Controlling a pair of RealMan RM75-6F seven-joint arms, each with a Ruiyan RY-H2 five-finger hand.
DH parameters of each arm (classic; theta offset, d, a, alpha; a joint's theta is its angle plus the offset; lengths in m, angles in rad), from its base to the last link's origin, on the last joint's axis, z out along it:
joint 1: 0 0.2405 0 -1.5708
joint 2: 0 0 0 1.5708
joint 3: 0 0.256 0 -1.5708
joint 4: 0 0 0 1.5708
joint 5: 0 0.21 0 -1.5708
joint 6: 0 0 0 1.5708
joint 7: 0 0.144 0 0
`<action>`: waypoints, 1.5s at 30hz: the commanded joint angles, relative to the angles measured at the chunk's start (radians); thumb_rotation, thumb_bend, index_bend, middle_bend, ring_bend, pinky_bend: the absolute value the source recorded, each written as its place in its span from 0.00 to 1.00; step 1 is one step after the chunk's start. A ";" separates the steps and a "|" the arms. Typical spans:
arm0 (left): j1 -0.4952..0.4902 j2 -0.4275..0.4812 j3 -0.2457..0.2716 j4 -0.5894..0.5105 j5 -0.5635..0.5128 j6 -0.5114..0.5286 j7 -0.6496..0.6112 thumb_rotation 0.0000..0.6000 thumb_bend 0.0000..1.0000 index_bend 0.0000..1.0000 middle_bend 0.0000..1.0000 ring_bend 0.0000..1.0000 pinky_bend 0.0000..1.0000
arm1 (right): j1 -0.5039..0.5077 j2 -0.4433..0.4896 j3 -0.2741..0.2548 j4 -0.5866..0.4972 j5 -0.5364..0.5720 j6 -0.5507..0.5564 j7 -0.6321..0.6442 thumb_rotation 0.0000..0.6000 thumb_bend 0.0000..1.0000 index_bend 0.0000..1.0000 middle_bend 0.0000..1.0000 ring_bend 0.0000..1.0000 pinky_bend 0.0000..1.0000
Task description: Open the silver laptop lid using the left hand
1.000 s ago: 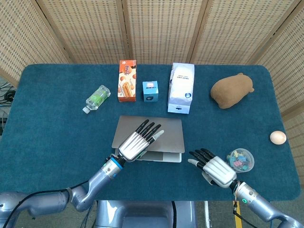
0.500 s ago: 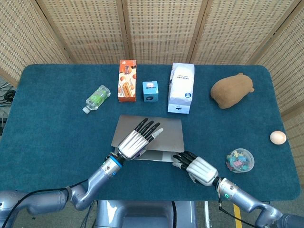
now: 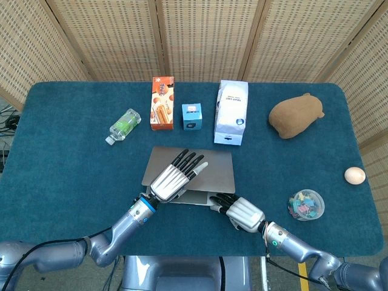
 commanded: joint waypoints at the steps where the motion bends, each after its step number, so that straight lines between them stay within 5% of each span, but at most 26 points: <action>1: -0.002 0.004 0.000 0.000 -0.002 0.002 -0.003 1.00 0.38 0.00 0.00 0.00 0.00 | 0.010 -0.013 0.003 0.011 0.024 -0.021 -0.004 1.00 1.00 0.15 0.04 0.00 0.09; 16: -0.031 0.024 -0.021 0.000 -0.015 0.016 0.017 1.00 0.38 0.00 0.00 0.00 0.00 | 0.031 -0.021 -0.043 0.010 0.049 -0.023 -0.001 1.00 1.00 0.15 0.04 0.00 0.09; 29: -0.130 0.000 -0.146 0.029 -0.139 -0.024 0.109 1.00 0.38 0.00 0.00 0.00 0.00 | 0.057 -0.007 -0.066 -0.012 0.063 -0.022 0.025 1.00 1.00 0.15 0.04 0.00 0.09; 45: -0.226 -0.016 -0.212 0.082 -0.243 -0.050 0.122 1.00 0.38 0.00 0.00 0.00 0.00 | 0.090 -0.003 -0.090 -0.017 0.054 -0.019 0.074 1.00 1.00 0.15 0.05 0.00 0.11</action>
